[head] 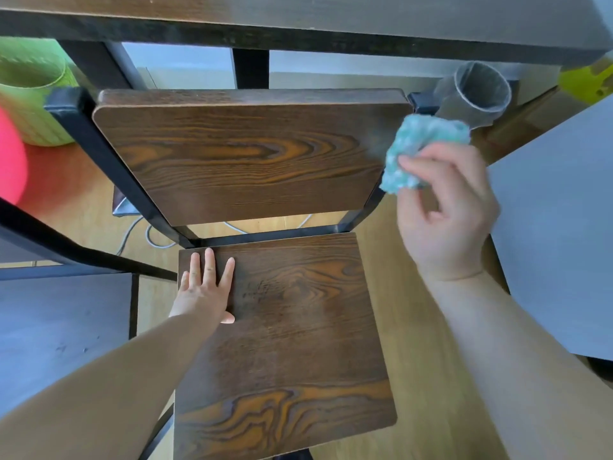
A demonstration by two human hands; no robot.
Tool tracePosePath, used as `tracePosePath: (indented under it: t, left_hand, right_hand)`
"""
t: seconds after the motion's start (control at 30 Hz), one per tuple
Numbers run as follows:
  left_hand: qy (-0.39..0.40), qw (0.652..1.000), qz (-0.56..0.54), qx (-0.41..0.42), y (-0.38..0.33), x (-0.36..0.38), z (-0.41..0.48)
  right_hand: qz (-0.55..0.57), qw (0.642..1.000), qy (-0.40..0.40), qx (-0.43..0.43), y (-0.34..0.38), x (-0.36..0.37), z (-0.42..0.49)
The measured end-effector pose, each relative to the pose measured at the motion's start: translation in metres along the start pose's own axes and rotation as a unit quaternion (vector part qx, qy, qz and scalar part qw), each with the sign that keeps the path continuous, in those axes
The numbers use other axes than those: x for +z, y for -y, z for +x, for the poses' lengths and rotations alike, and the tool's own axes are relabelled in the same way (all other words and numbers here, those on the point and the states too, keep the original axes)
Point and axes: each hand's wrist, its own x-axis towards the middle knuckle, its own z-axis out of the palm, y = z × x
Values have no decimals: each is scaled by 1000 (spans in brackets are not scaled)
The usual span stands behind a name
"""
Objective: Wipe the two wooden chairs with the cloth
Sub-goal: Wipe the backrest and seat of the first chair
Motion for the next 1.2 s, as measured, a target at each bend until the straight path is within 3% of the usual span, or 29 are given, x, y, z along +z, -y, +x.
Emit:
tracePosePath:
  t: [0.1,0.33,0.53,0.87,1.2]
  left_hand:
    - [-2,1000,2,1,0,-1,-1]
    - [2,1000,13,3,0,-2,-3]
    - [-2,1000,20,5,-1,-1,-2]
    - [5,1000,31,0,0,4,4]
    - [-2,999,34,2,1,7,6]
  right_hand:
    - [-15,998,-32,-47,-19,-1,38]
    - [-20,995,36,-93,-47,21,35]
    - [-9,988,136,-76,-60,33,-14]
    - [-13,975,216,-47,-84,62,-91]
    - [-54,924,377,35,-92,98,-147]
